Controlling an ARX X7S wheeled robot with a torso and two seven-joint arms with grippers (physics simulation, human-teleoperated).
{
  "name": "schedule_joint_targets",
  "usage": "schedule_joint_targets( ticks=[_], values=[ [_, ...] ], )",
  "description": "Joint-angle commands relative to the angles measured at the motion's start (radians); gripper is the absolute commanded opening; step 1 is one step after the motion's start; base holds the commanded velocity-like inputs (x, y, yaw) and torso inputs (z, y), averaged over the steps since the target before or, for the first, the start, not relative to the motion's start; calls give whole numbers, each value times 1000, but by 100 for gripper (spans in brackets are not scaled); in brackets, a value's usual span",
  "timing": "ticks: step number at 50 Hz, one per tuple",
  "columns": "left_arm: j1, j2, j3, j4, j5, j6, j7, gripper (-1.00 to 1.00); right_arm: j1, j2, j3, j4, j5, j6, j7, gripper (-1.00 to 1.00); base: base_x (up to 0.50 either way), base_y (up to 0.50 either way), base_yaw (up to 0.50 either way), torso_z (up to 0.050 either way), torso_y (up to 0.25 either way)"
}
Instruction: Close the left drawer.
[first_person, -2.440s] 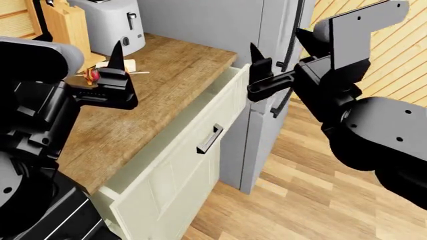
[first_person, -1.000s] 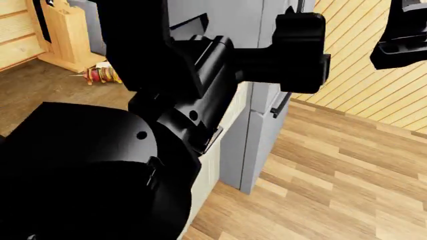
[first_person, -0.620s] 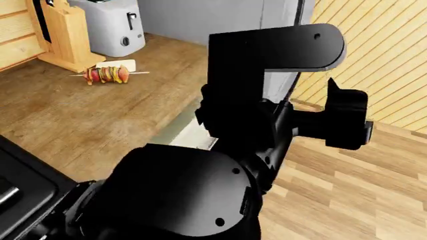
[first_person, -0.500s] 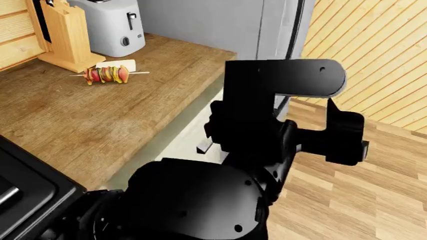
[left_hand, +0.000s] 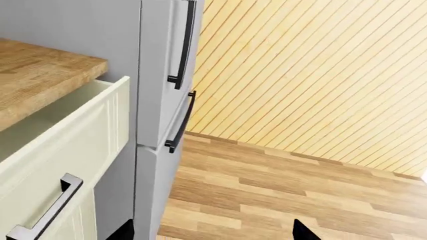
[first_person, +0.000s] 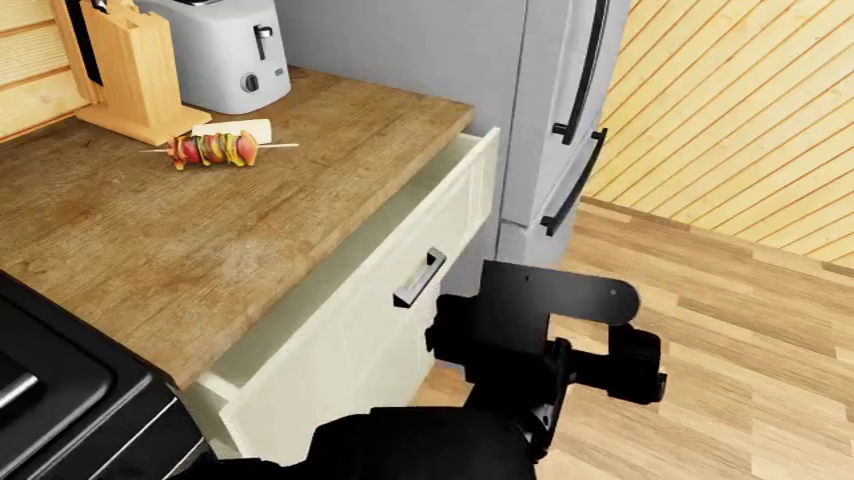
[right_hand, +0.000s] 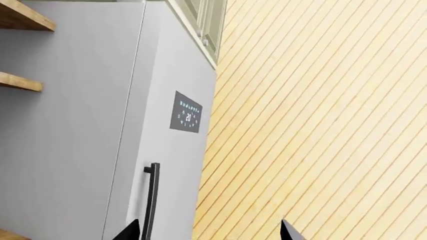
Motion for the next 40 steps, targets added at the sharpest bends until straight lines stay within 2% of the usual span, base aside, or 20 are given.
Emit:
schedule_joint_targets(
  ticks=[1, 22, 25, 40],
  values=[
    [96, -25, 66, -124, 136, 95, 98, 100, -20, 2, -4, -3, -9, -15, 3, 100, 0, 0, 0, 0, 0],
    [180, -62, 100, -314, 281, 255, 238, 100, -39, 2, 2, -14, -5, -25, 19, 100, 0, 0, 0, 0, 0],
    [189, -60, 79, -377, 263, 271, 259, 100, -43, 2, 1, -15, -4, -29, 21, 100, 0, 0, 0, 0, 0],
    [206, -63, 52, -460, 264, 334, 313, 100, -47, 2, 14, -19, 4, -25, 29, 100, 0, 0, 0, 0, 0]
  ],
)
